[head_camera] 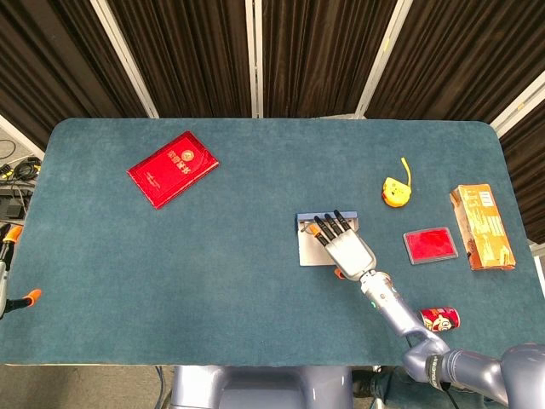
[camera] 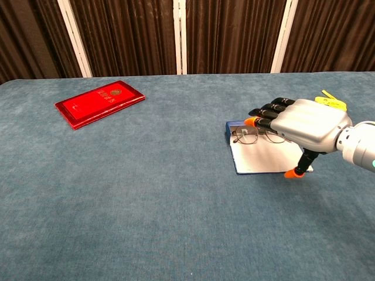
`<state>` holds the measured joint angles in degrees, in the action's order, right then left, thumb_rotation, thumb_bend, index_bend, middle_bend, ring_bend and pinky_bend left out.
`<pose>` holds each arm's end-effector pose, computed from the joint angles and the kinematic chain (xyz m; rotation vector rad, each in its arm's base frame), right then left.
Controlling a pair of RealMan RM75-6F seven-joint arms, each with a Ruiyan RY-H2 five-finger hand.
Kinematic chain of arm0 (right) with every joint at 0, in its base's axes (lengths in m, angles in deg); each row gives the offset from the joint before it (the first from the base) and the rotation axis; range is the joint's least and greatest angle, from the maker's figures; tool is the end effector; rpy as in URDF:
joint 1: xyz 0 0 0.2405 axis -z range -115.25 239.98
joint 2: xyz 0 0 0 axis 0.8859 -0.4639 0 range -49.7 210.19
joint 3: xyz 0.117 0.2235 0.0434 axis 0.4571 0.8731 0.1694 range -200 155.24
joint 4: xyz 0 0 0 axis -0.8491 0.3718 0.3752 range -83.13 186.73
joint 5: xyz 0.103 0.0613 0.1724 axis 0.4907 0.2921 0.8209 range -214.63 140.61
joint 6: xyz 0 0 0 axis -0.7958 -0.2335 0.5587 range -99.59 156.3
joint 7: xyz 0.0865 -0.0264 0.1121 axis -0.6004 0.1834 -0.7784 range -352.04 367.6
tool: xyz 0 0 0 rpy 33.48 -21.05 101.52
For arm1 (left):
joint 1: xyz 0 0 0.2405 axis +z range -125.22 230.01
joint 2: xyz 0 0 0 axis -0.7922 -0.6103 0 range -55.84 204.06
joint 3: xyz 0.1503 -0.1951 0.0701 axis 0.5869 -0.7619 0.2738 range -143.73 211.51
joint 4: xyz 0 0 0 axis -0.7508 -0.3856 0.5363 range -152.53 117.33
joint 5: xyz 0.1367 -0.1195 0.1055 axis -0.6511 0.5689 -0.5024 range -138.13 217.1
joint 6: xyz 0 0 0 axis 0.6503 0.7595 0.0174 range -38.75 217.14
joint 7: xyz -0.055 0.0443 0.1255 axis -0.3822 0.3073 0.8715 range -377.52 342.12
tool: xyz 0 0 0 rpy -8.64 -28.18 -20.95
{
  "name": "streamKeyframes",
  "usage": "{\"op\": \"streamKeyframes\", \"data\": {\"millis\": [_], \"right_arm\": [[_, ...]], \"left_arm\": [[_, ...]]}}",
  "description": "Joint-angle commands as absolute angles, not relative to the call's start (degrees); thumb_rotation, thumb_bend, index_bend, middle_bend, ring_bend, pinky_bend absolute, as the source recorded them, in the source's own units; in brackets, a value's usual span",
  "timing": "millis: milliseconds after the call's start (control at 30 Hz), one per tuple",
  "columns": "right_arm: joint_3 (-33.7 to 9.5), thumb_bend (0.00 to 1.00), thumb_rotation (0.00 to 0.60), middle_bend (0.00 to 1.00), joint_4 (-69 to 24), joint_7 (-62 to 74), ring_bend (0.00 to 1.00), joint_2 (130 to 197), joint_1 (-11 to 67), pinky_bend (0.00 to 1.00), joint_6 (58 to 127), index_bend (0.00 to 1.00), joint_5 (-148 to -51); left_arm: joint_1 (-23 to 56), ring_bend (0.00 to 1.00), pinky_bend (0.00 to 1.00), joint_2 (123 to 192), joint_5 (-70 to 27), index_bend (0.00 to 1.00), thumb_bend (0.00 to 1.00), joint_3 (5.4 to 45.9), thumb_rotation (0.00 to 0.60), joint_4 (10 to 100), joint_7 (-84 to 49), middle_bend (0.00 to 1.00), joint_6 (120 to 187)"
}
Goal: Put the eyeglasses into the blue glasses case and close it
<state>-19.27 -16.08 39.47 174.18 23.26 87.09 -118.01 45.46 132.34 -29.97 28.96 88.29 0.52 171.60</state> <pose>-0.1963 -0.3339 -0.0346 2.0237 -0.3340 0.6641 -0.3011 0.1910 0.1793 -1.2801 -0.9070 -0.6376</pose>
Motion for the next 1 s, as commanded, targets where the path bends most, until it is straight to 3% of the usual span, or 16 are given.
{"op": "streamKeyframes", "data": {"millis": [33,1000], "right_arm": [[-19.11,0.0,0.6,0.0,-15.23,39.16,0.0,174.59,23.12,0.0,86.74,0.0,-117.96],[-18.39,0.0,0.6,0.0,-9.21,38.18,0.0,177.63,22.55,0.0,85.14,0.0,-117.76]], "left_arm": [[45.4,0.0,0.0,132.45,-29.8,0.0,0.0,28.91,0.6,88.21,0.64,0.0,171.5],[45.27,0.0,0.0,132.71,-29.31,0.0,0.0,28.77,0.6,88.09,1.13,0.0,171.37]]}}
